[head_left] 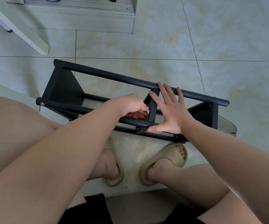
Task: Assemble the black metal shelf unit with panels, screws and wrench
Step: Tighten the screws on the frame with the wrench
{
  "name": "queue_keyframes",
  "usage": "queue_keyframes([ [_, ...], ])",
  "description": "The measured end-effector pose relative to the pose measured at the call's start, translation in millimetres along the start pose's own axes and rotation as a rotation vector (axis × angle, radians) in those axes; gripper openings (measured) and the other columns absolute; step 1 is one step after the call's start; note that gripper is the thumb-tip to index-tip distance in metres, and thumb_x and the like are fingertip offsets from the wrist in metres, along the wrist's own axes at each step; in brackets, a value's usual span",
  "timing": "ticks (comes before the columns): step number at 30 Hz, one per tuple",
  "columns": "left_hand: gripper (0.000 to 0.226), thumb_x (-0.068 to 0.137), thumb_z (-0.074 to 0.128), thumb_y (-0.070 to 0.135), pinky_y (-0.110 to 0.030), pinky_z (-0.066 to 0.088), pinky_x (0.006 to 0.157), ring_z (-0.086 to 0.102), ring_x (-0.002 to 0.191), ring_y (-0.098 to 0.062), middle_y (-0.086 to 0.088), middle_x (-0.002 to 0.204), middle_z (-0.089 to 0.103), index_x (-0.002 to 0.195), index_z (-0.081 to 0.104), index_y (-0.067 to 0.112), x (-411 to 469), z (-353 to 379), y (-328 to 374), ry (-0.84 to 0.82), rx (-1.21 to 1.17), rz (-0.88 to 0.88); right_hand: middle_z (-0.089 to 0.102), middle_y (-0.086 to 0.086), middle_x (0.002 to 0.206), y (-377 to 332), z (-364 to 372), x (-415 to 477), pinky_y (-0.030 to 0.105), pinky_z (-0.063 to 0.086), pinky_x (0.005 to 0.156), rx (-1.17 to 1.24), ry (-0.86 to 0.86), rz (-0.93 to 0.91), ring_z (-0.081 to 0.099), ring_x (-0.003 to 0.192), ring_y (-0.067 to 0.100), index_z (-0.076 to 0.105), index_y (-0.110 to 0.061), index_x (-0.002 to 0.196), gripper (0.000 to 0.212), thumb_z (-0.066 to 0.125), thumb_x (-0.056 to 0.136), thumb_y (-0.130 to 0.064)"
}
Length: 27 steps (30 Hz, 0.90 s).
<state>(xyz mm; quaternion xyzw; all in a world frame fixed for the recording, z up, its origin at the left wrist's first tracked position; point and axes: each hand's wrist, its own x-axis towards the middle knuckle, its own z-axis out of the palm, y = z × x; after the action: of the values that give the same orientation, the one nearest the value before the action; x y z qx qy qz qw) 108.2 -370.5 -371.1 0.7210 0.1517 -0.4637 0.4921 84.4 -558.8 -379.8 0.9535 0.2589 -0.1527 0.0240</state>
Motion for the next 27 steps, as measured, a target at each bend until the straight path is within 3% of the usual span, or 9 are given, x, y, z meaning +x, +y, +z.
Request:
queue_keyframes([
  [11,0.013,0.102,0.055,0.024,-0.022,0.051,0.078,0.068,0.075,-0.004,0.012,0.064,0.071,0.091,0.059,0.019,3,-1,-2,0.025,-0.120,-0.038,-0.022,0.010,0.167,0,0,0,0.060,-0.012,0.121,-0.008,-0.011,0.005,-0.017,0.155,0.029,-0.005,-0.030,0.161,0.133,0.035,0.056,-0.102],
  [18,0.010,0.103,0.053,0.023,-0.023,0.050,0.074,0.070,0.077,-0.004,0.012,0.071,0.074,0.099,0.061,0.019,4,-4,-6,-0.048,-0.082,-0.039,-0.020,0.011,0.167,-1,0,-1,0.061,-0.011,0.121,-0.007,-0.008,0.003,-0.016,0.155,0.030,-0.003,-0.029,0.161,0.134,0.035,0.056,-0.103],
  [23,0.011,0.102,0.054,0.020,-0.024,0.051,0.075,0.069,0.080,-0.009,0.009,0.073,0.075,0.095,0.063,0.019,7,-6,-8,-0.041,-0.036,-0.008,-0.020,0.011,0.167,-1,0,0,0.061,-0.012,0.120,-0.008,-0.011,0.002,-0.017,0.155,0.030,-0.004,-0.029,0.161,0.134,0.035,0.055,-0.102],
  [27,0.012,0.102,0.053,0.018,-0.030,0.052,0.092,0.069,0.085,-0.012,0.009,0.071,0.075,0.096,0.063,0.019,11,-7,-11,-0.062,0.010,0.016,-0.021,0.010,0.167,0,0,0,0.061,-0.012,0.120,-0.007,-0.010,0.003,-0.017,0.155,0.030,-0.005,-0.029,0.161,0.134,0.035,0.056,-0.103],
])
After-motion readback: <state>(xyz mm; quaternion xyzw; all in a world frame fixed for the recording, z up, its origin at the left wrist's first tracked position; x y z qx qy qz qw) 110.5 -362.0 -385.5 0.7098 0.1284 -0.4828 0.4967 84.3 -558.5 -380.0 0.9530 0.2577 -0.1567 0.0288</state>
